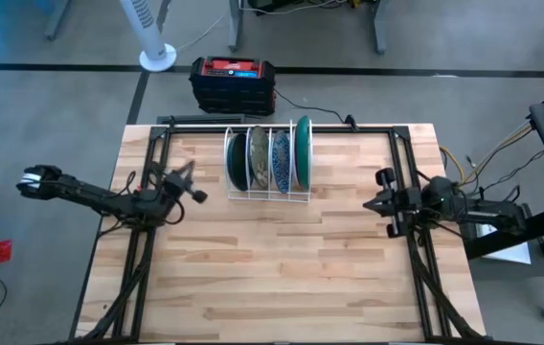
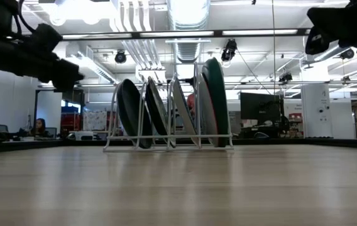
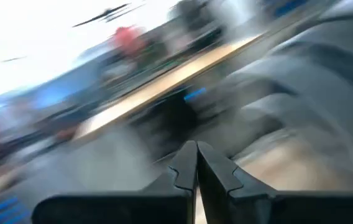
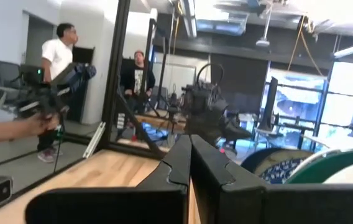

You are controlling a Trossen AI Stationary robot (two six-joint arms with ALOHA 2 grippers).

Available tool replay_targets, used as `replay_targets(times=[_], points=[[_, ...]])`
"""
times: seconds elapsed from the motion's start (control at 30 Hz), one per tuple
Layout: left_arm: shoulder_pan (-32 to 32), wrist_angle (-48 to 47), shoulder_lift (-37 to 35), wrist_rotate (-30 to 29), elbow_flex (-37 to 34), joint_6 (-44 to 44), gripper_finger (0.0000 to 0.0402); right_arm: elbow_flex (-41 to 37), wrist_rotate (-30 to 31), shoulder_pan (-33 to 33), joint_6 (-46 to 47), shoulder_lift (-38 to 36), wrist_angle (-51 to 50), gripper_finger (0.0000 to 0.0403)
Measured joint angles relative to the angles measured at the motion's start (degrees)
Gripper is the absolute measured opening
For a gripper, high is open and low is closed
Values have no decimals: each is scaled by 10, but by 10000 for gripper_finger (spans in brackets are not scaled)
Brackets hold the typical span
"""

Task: Sort dishes
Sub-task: Return to Home Position

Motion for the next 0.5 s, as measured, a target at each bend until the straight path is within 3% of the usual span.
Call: replay_targets(times=[0.07, 0.1, 0.13, 0.33, 0.5], points=[[11, 0, 0, -127, 0, 42, 0, 0, 1, 0, -6, 0, -14, 0], [23, -2, 0, -166, 0, 55, 0, 0, 1, 0, -12, 1, -21, 0], [43, -6, -2, -163, 0, 62, 0, 0, 2, 0, -18, 1, -30, 0], [257, -19, -7, -58, 0, 76, 0, 0, 16, 0, -30, 6, -42, 0], [473, -22, -1, 131, 1, -4, 0, 0, 17, 0, -17, 8, -45, 0]])
